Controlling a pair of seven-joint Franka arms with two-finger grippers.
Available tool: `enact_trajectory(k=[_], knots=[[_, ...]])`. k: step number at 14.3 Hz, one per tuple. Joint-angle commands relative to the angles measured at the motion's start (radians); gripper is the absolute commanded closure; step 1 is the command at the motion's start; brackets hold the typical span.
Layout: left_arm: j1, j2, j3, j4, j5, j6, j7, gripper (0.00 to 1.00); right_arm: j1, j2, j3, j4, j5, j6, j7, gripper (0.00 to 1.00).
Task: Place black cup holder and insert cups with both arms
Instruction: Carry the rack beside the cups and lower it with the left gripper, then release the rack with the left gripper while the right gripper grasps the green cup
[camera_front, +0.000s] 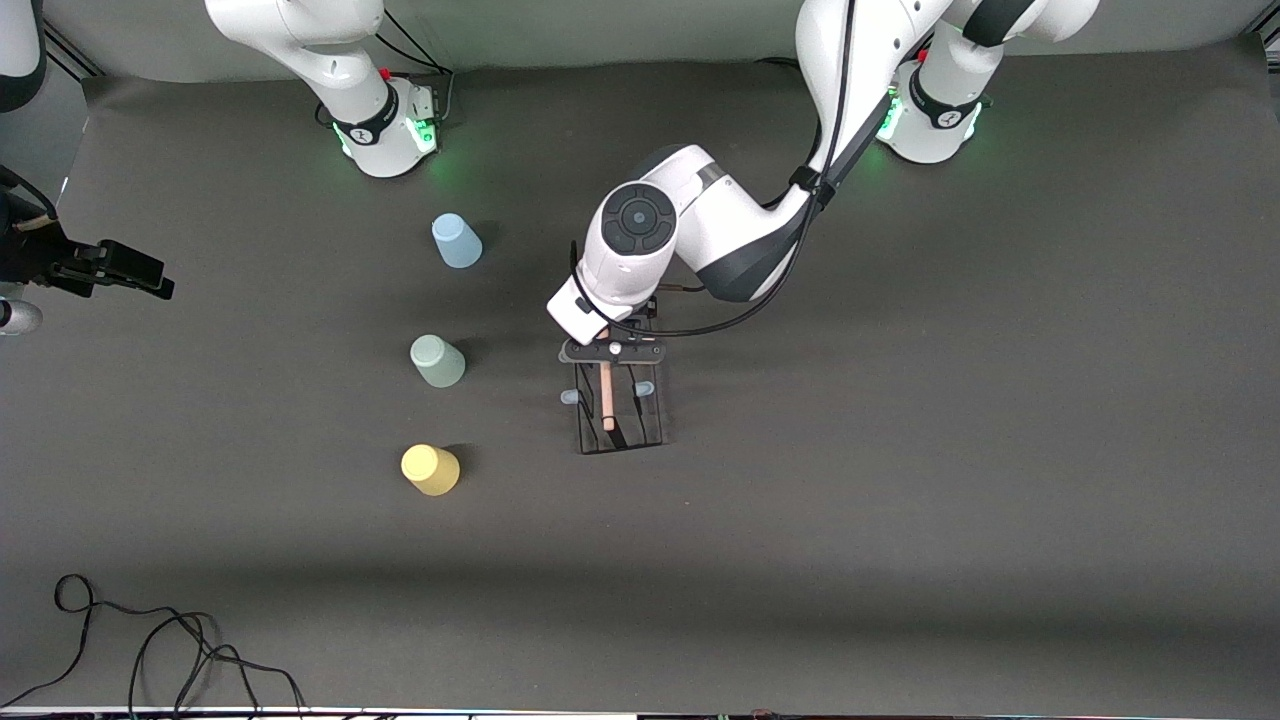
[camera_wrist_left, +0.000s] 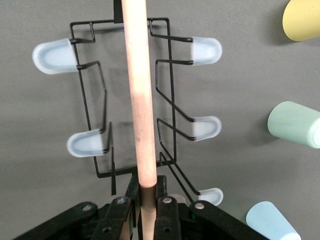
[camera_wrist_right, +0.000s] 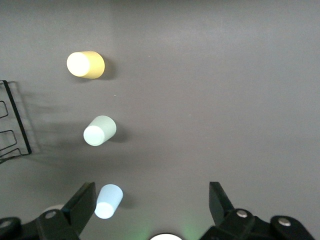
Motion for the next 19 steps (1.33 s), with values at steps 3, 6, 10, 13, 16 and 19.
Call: enact_trajectory(k=[3, 6, 10, 13, 16, 19], knots=[[-0.012, 0.025, 0.004, 0.034, 0.004, 0.013, 0.026, 0.8, 0.13, -0.016, 0.006, -0.07, 0.04, 0.061, 0.239, 0.0], [-0.024, 0.025, 0.005, 0.033, 0.021, 0.037, 0.026, 0.0, 0.208, -0.027, 0.006, -0.186, 0.05, 0.192, 0.342, 0.0], [0.051, -0.082, 0.005, 0.04, 0.01, -0.007, 0.03, 0.0, 0.258, -0.02, 0.006, -0.321, 0.074, 0.334, 0.407, 0.0], [0.164, -0.213, -0.004, 0.033, 0.016, -0.14, 0.082, 0.0, 0.259, -0.024, 0.008, -0.468, 0.083, 0.491, 0.41, 0.0], [0.336, -0.323, 0.004, 0.025, 0.024, -0.379, 0.22, 0.0, 0.259, 0.002, 0.008, -0.576, 0.137, 0.638, 0.41, 0.0], [0.462, -0.376, 0.022, 0.002, 0.083, -0.514, 0.436, 0.0, 0.261, 0.051, 0.008, -0.623, 0.139, 0.72, 0.41, 0.0]])
